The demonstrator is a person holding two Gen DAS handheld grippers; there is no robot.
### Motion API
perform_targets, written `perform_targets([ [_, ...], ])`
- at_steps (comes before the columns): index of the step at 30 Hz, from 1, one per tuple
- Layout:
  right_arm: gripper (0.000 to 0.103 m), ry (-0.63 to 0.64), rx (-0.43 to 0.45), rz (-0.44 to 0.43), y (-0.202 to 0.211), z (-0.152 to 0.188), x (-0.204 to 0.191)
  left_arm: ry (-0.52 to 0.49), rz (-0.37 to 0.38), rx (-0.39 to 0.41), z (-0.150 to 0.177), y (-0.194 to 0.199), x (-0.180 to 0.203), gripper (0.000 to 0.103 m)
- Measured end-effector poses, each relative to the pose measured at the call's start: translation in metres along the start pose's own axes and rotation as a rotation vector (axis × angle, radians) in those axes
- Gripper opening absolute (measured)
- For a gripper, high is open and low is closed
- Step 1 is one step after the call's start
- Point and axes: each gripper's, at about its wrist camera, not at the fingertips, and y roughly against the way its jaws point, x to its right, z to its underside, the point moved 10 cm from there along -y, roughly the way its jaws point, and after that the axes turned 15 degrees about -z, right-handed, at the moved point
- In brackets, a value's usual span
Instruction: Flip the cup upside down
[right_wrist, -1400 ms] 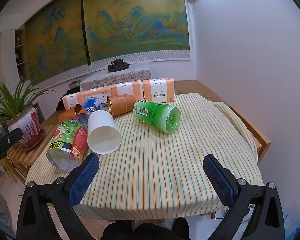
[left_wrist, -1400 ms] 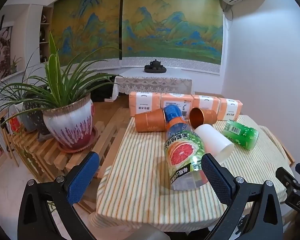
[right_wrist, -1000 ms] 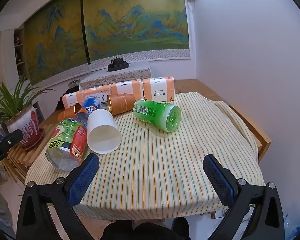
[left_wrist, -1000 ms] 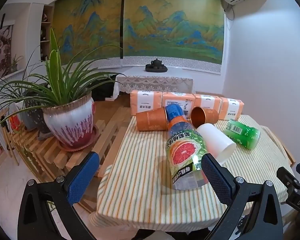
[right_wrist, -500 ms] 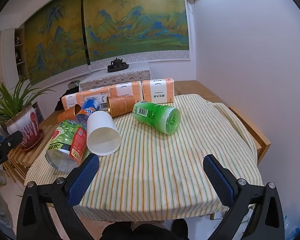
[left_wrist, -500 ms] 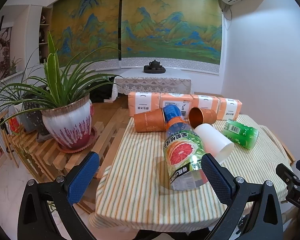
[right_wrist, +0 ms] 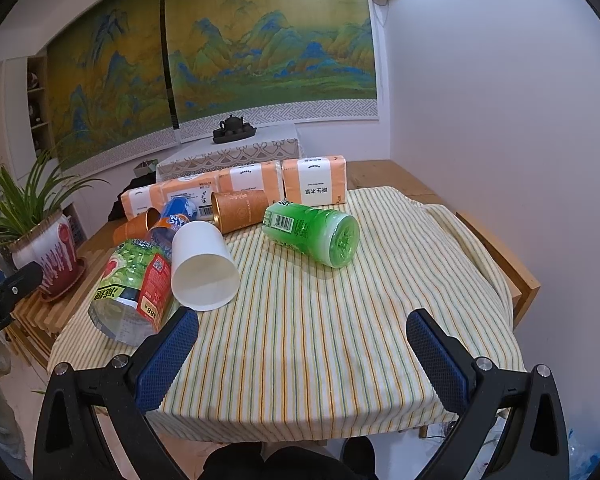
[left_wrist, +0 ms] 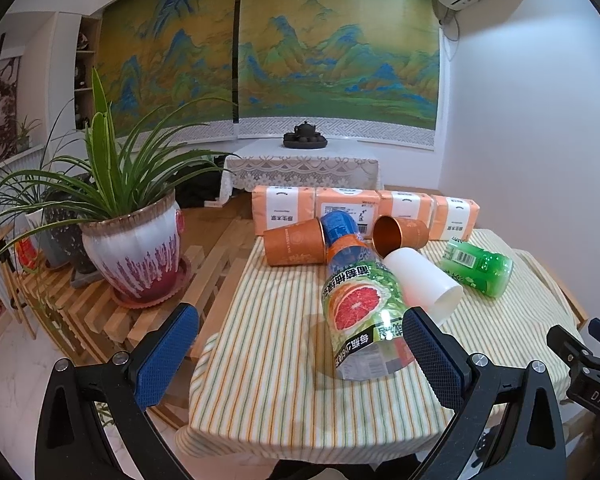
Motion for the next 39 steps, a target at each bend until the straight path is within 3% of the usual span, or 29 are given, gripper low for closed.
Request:
perform_targets([
  [39, 0.103, -0.001, -0.017, -0.007, -0.0048, -0.0023, -0.0029, -0.007, 0.014, -0.007, 0.0014, -0.005, 0.003, 0.103],
])
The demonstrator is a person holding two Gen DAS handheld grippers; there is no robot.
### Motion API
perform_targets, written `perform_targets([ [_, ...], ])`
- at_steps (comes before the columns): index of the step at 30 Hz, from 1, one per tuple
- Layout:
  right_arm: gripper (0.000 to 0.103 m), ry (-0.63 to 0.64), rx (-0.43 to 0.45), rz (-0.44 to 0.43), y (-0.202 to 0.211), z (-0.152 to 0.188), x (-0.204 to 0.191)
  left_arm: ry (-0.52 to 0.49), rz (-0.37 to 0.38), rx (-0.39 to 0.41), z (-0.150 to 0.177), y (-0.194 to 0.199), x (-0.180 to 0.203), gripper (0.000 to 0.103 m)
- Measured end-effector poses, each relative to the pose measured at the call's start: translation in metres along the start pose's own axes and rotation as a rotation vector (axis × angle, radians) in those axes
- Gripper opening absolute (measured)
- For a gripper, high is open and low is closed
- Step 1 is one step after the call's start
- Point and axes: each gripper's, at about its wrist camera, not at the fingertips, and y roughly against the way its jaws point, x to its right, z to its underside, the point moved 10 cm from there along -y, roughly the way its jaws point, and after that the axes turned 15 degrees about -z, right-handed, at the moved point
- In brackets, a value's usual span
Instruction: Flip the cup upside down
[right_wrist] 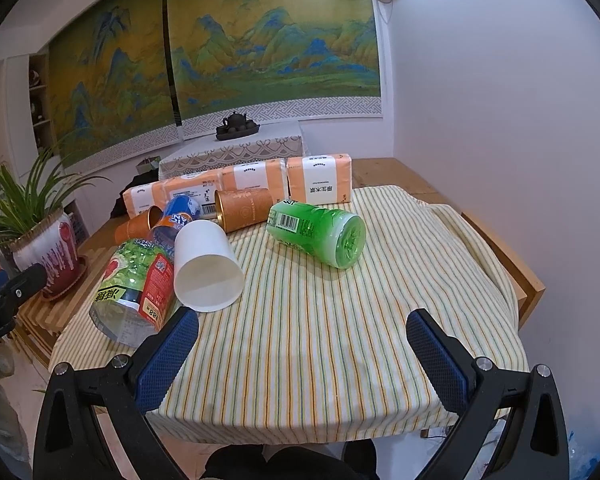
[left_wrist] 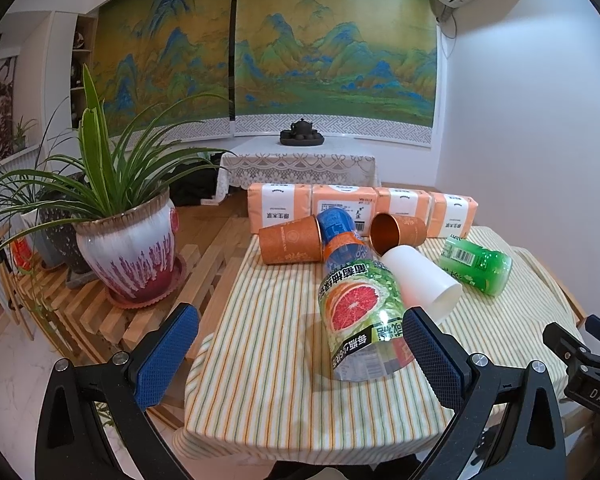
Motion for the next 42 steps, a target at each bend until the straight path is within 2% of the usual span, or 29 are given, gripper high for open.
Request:
perform_targets([
  [12, 0.103, 0.006, -0.006, -0.008, -0.002, 0.0, -0.003, 0.0, -0.007, -0.012, 0.003, -0.006, -0.005, 0.103],
  [19, 0.103, 0.032, -0.021, -0.064, -0.017, -0.011, -0.009, -0.006, -0.031, -0.033, 0.009, -0.018, -0.015, 0.103],
  [24, 0.103, 0.017, -0.069, -0.15, -0.037, -0.028, -0.013, -0.01, -0.052, -0.047, 0.012, -0.027, -0.027, 0.103],
  [32, 0.103, 0.056, -0.134, -0.183, -0.078, -0.065, -0.016, 0.0, -0.077, -0.055, 0.012, -0.039, -0.041, 0.103],
  [37, 0.103, 0.039, -0.193, -0.242, -0.107, -0.084, -0.028, 0.004, -0.08, -0.062, 0.012, -0.045, -0.045, 0.103],
  [42, 0.103, 0.088, -0.248, -0.276, -0.135, -0.098, -0.054, 0.016, -0.078, -0.082, 0.017, -0.055, -0.051, 0.103],
])
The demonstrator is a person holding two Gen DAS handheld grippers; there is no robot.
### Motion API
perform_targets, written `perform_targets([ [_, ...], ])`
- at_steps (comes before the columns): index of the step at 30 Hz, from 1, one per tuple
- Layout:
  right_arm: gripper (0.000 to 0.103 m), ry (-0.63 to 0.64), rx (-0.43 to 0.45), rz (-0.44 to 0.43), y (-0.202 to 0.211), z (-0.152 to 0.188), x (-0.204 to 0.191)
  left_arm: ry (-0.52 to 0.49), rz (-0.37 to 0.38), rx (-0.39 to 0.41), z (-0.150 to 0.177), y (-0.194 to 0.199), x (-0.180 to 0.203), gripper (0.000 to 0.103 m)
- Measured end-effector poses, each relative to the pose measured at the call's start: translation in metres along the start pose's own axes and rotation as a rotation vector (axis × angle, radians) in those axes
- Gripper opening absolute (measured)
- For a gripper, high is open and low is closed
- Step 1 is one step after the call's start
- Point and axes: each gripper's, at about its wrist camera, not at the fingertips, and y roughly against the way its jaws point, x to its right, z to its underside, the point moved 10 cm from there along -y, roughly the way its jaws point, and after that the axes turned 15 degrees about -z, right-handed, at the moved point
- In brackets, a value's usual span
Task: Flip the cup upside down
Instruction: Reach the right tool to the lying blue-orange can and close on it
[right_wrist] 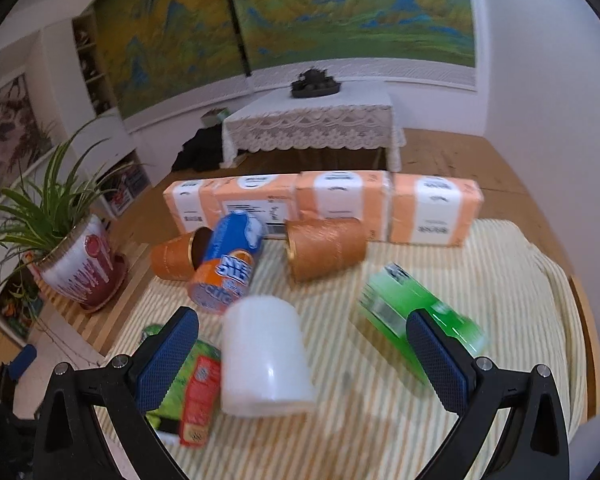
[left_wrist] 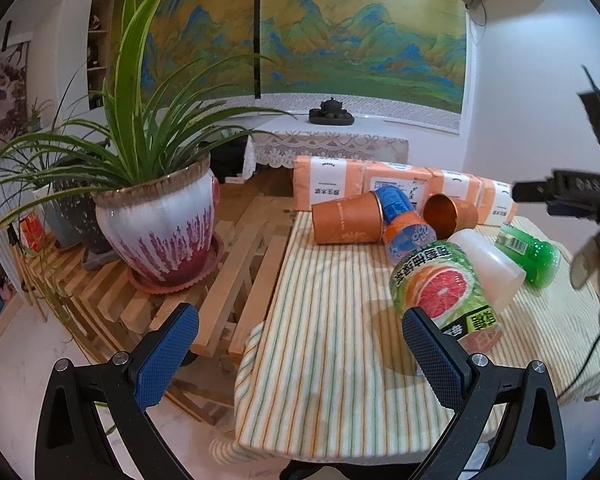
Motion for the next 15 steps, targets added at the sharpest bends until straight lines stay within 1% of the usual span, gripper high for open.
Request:
perform_targets([
  [3, 0.102, 0.009, -0.056, -0.031, -0.025, -0.01, -0.01, 0.003, 0.002, -0.006, 0.002, -0.004, -0.002, 0.103],
  [6, 0.102, -0.009, -0.129, -0.07, -0.054, -0.016, -0.017, 0.008, 0.0, -0.01, 0.004, -0.009, -0.007, 0.103],
  [10, 0.096, -0.028, -0.232, -0.096, -0.092, -0.021, -0.024, 0.022, -0.01, -0.018, 0.004, -0.017, -0.017, 0.103],
  [15, 0.09, -0.079, -0.35, -0.11, -0.135, -0.014, -0.026, 0.042, -0.024, -0.034, 0.006, -0.028, -0.03, 0.103],
])
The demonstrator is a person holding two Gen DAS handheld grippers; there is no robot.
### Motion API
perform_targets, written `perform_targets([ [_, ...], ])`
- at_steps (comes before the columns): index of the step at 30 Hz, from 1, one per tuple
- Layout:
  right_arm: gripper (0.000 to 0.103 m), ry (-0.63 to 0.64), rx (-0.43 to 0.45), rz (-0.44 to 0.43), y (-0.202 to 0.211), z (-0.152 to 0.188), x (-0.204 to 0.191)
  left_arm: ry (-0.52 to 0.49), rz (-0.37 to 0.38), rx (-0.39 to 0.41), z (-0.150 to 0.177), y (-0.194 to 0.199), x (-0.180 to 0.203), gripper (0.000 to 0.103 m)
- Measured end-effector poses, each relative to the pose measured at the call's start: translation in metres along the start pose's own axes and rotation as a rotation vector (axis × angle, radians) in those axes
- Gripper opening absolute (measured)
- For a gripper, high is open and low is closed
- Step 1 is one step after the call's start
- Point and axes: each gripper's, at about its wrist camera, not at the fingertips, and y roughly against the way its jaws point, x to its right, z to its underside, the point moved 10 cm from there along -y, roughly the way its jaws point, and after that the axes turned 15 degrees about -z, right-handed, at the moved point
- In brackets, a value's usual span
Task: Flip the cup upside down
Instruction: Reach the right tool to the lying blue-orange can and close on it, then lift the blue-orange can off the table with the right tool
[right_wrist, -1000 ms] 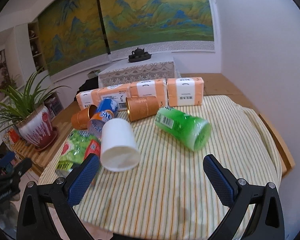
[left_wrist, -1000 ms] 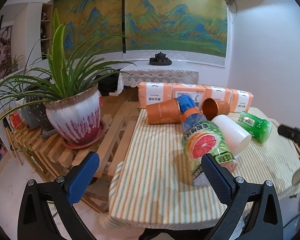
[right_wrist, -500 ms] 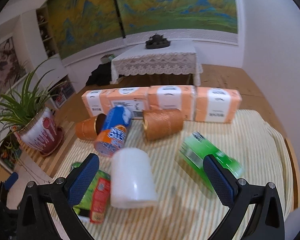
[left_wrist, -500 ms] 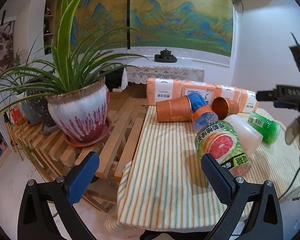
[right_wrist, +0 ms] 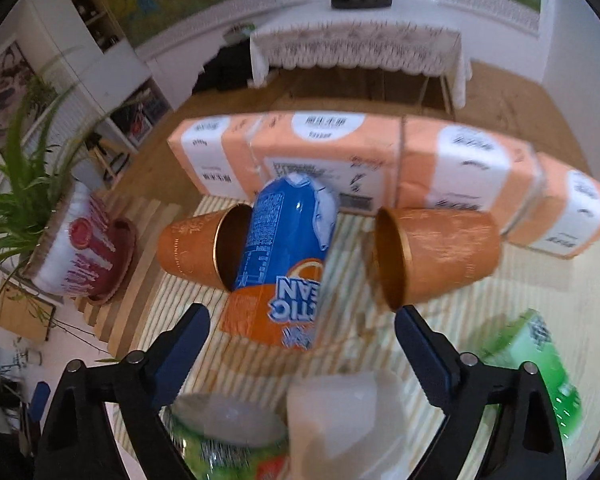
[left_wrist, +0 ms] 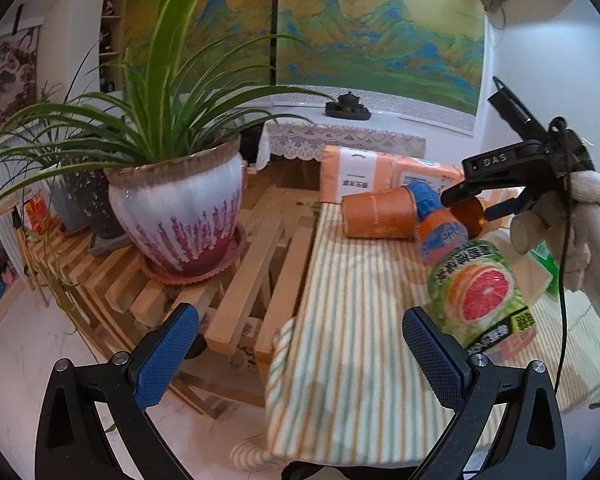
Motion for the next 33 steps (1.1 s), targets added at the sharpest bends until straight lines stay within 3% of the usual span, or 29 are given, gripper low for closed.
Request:
perform_targets([
  [5, 0.083, -0.016, -0.062, -0.005, -0.025, -0.003, 0.0, 0.015, -0.008, -0.013, 0.003, -0.01, -0.01, 0.103],
  [11, 0.082, -0.028, -0.119, -0.006, -0.044, -0.003, 0.002, 0.027, -0.017, -0.024, 0.004, -0.018, -0.016, 0.103],
  [20, 0.069, -0.037, -0.193, -0.038, -0.053, 0.003, -0.001, 0.034, -0.023, -0.022, 0.002, -0.021, -0.017, 0.103],
  [25, 0.068, -0.049, -0.24, -0.053, -0.065, 0.008, -0.005, 0.034, -0.03, -0.018, 0.001, -0.02, -0.019, 0.103],
  [27, 0.061, -0.048, -0.252, -0.057, -0.067, 0.011, -0.006, 0.036, -0.033, -0.019, 0.002, -0.02, -0.02, 0.103],
  [33, 0.057, -0.02, -0.246, -0.022, -0.06, 0.013, -0.008, 0.039, -0.033, -0.02, 0.002, -0.021, -0.02, 0.103],
])
